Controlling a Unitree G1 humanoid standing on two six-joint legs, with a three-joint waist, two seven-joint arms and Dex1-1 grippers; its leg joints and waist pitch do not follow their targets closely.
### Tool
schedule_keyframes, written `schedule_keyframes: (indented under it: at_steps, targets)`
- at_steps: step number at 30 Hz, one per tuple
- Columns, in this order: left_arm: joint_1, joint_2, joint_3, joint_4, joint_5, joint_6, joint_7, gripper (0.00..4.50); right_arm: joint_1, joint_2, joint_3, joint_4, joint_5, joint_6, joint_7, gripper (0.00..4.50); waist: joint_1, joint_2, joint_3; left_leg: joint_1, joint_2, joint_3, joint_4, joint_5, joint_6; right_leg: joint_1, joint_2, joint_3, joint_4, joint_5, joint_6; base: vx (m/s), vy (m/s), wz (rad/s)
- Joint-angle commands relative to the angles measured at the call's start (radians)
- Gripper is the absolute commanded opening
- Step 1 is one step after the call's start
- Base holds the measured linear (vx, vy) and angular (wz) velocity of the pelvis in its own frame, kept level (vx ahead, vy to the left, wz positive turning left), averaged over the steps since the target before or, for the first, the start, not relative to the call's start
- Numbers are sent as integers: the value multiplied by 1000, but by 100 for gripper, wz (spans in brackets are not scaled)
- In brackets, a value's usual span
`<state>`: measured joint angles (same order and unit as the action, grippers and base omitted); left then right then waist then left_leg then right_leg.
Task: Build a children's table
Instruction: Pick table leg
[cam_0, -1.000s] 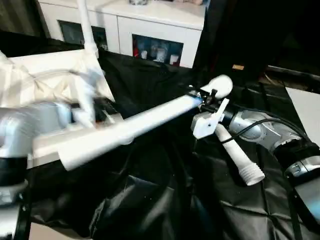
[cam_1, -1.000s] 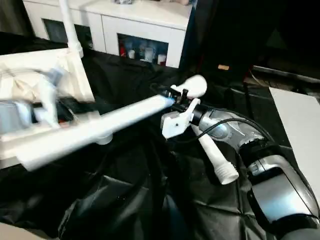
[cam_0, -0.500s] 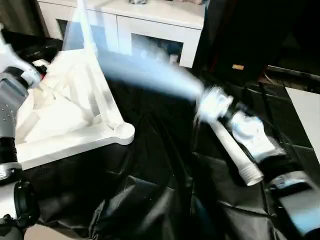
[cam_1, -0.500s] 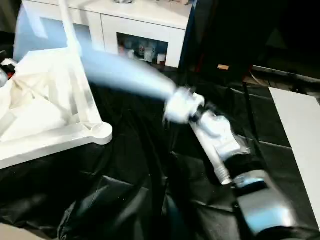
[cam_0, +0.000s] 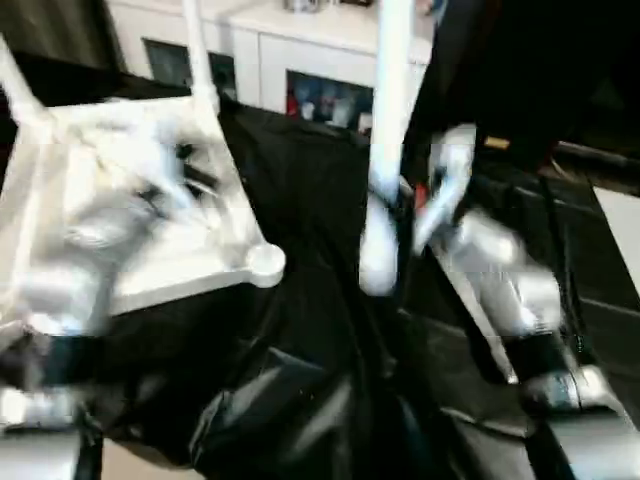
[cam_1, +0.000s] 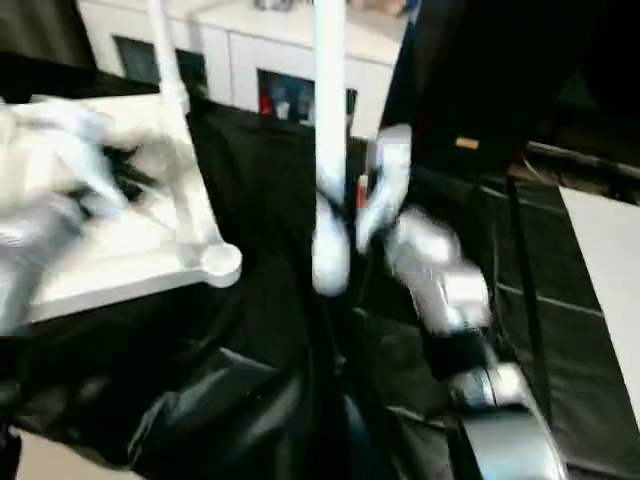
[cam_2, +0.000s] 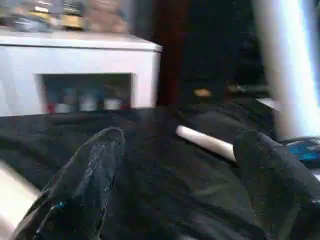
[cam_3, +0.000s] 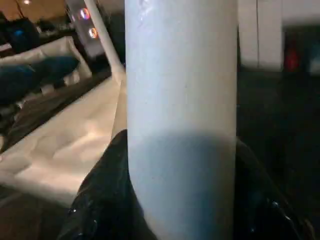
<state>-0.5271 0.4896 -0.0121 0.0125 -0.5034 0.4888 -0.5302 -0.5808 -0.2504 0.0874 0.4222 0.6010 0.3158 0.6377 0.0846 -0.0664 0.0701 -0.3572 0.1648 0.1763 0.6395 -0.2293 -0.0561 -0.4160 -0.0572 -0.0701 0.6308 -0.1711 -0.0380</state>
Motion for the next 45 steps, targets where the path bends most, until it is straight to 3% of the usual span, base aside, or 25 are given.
schedule_keyframes:
  at_steps: [1, 3, 6, 7, 8, 10, 11, 13, 15, 17, 18, 20, 22, 23, 24, 26, 27, 29, 30, 33, 34, 35, 41, 45]
  targets:
    - [22, -12, -38, -78, 24, -23, -41, 394, 0, 3, -52, -60, 62, 22, -17, 178, 0, 14, -73, 1, 62, -23, -91, -114, -29, 67, -97, 65, -71, -240, -180, 0, 0, 0]
    - [32, -23, -43, -102, 26, -24, -53, 394, 10, 10, -74, -90, 94, 56, -33, 178, 0, 14, -69, 7, 63, -23, -93, -126, -29, 60, -94, 65, -81, -300, -152, 0, 0, 0]
    - [35, -27, -43, -109, 25, -22, -56, 394, 14, 11, -84, -105, 109, 77, -40, 178, 2, 14, -68, 6, 61, -23, -96, -135, -29, 57, -89, 62, -85, -331, -131, 0, 0, 0]
    - [43, -39, -45, -120, 17, -6, -43, 394, 17, 16, -112, -125, 161, 112, -33, 178, 1, 11, -68, 6, 60, -23, -96, -138, -29, 57, -89, 62, -85, -339, -127, 0, 0, 0]
    - [43, -39, -45, -120, 17, -6, -43, 394, 17, 16, -112, -125, 161, 112, -33, 178, 3, 13, -69, 7, 61, -24, -95, -139, -28, 56, -90, 62, -86, -345, -122, 0, 0, 0]
    - [56, -68, -42, -153, -27, 39, -11, 394, 25, 17, -169, -170, 259, 205, -1, 178, 3, 10, -70, 5, 62, -24, -95, -131, -25, 58, -89, 61, -84, -336, -122, 0, 0, 0]
    - [56, -68, -42, -153, -27, 39, -11, 394, 25, 17, -169, -170, 259, 205, -1, 178, 4, 10, -70, 4, 63, -24, -95, -122, -25, 61, -90, 62, -82, -320, -124, 0, 0, 0]
    - [61, -89, -29, -187, -101, 102, -10, 394, 23, 7, -199, -194, 329, 278, 29, 178, 6, 13, -74, 6, 62, -23, -91, -104, -22, 57, -88, 59, -75, -275, -147, 0, 0, 0]
    - [63, -96, -22, -199, -121, 126, -18, 394, 22, 4, -207, -202, 350, 301, 32, 178, 7, 10, -72, 1, 60, -23, -92, -97, -19, 60, -89, 59, -77, -274, -154, 0, 0, 0]
    - [64, -108, -7, -211, -156, 152, -24, 394, 22, 0, -214, -217, 383, 337, 38, 178, 7, 10, -72, 1, 59, -23, -91, -96, -19, 60, -89, 58, -81, -291, -149, 0, 0, 0]
    - [52, -139, 33, -212, -215, 181, -3, 394, 28, -10, -214, -241, 419, 384, 57, 178, 6, 10, -71, 1, 57, -21, -91, -97, -20, 60, -87, 58, -82, -300, -145, 0, 0, 0]
    - [46, -151, 50, -210, -239, 192, 7, 394, 32, -14, -212, -249, 430, 399, 64, 178, 9, 9, -72, -2, 56, -22, -89, -89, -18, 63, -88, 57, -85, -300, -140, 0, 0, 0]
    - [14, -197, 123, -204, -387, 255, 54, 394, 48, -24, -213, -288, 465, 458, 83, 178, 10, 9, -72, -1, 56, -22, -88, -92, -18, 62, -88, 55, -88, -322, -132, 0, 0, 0]
    - [14, -197, 123, -204, -387, 255, 54, 394, 48, -24, -213, -288, 465, 458, 83, 178, 11, 8, -72, -1, 55, -21, -87, -86, -20, 62, -88, 56, -86, -317, -134, 0, 0, 0]
    - [1, -211, 147, -199, -455, 285, 73, 394, 54, -28, -211, -301, 469, 472, 91, 178, 11, 8, -72, -3, 54, -22, -87, -83, -21, 62, -86, 55, -83, -308, -139, 0, 0, 0]
    - [-32, -231, 176, -181, -573, 332, 91, 422, 65, -42, -183, -333, 446, 480, 113, 178, 13, 7, -72, -4, 54, -22, -88, -90, -21, 64, -86, 53, -86, -327, -131, 0, 0, 0]
    - [-58, -235, 171, -170, -585, 361, 90, 429, 68, -46, -161, -351, 416, 469, 116, 178, 17, 11, -72, -3, 54, -23, -86, -85, -24, 61, -87, 54, -87, -327, -129, 0, 0, 0]
    - [-73, -236, 165, -164, -581, 378, 87, 434, 69, -47, -147, -361, 397, 461, 115, 178, 16, 8, -71, -2, 54, -23, -89, -83, -24, 60, -85, 53, -90, -339, -112, 0, 0, 0]
    - [-86, -236, 151, -157, -542, 394, 84, 442, 66, -46, -131, -370, 360, 437, 102, 178, 18, 19, -70, -1, 55, -25, -90, -87, -30, 58, -85, 53, -90, -353, -99, 0, 0, 0]
    - [-100, -241, 128, -145, -478, 402, 83, 450, 58, -43, -110, -382, 307, 402, 74, 178, 16, 13, -70, -1, 56, -26, -92, -92, -37, 59, -87, 54, -97, -384, -66, 0, 0, 0]
    - [-108, -246, 116, -134, -456, 404, 94, 450, 55, -42, -91, -395, 272, 386, 57, 178, 18, 17, -71, -1, 57, -27, -92, -83, -40, 59, -87, 54, -97, -373, -60, 0, 0, 0]
    - [-113, -251, 104, -125, -437, 400, 104, 450, 55, -48, -60, -411, 220, 355, 48, 178, 18, 20, -72, 0, 56, -27, -91, -79, -43, 58, -86, 54, -95, -362, -59, 0, 0, 0]
    - [-126, -274, 64, -113, -455, 397, 154, 450, 57, -46, 64, -446, -7, 235, -34, 178, 14, 18, -73, -2, 57, -28, -93, -80, -54, 63, -85, 55, -84, -276, -96, 0, 0, 0]
    - [-120, -297, 43, -111, -369, 380, 161, 450, 56, -10, 72, -441, -65, 192, -84, 178, 8, 21, -71, -3, 60, -28, -95, -91, -49, 63, -86, 56, -85, -255, -108, 0, 0, 0]
